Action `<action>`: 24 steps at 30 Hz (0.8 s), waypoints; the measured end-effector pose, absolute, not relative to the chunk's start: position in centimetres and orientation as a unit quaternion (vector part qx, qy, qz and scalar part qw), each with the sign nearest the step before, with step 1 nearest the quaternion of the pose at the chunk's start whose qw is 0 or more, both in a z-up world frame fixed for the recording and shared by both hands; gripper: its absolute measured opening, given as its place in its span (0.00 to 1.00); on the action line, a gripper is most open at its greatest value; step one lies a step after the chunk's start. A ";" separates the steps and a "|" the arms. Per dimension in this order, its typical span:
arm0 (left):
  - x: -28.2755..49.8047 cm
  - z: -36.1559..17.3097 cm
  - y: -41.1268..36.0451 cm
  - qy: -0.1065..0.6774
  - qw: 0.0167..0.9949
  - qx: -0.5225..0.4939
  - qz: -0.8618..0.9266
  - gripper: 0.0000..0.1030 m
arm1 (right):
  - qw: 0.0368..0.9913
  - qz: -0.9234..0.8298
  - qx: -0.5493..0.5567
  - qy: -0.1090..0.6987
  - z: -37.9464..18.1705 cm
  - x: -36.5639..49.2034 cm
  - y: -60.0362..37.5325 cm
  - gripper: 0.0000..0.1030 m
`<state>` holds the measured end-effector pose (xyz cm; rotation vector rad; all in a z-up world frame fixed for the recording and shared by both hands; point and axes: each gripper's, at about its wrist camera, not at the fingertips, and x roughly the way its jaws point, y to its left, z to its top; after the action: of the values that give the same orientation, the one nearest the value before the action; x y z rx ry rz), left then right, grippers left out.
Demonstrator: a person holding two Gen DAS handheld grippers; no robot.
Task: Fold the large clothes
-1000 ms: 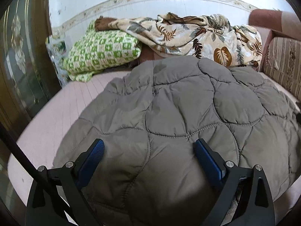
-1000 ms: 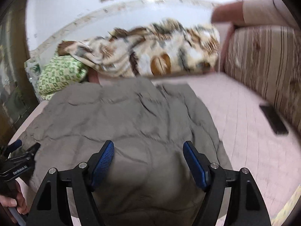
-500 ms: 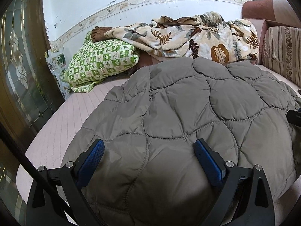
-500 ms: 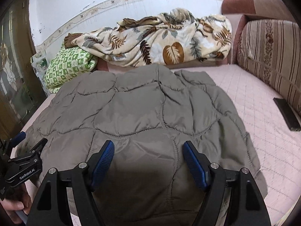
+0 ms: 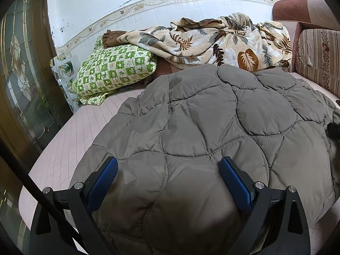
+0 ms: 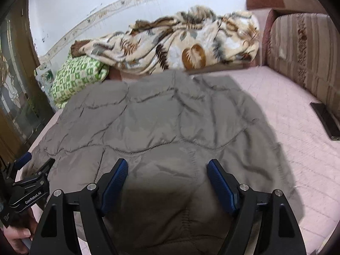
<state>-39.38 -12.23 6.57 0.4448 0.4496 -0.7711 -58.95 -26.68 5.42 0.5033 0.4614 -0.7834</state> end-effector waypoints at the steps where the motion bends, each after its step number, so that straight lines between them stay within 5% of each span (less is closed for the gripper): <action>1: -39.4 6.6 -12.2 0.216 0.878 0.213 -0.370 0.94 | 0.867 -0.384 0.236 0.211 5.7 -59.5 -26.5 0.79; 24: -39.5 6.5 -12.2 0.215 0.876 0.212 -0.376 0.94 | 0.824 -0.424 0.335 0.169 4.4 -64.0 -28.9 0.79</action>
<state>-39.50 -12.24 6.52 0.4424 0.4478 -0.7844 -64.04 -28.94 4.42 0.7130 0.3601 -0.9026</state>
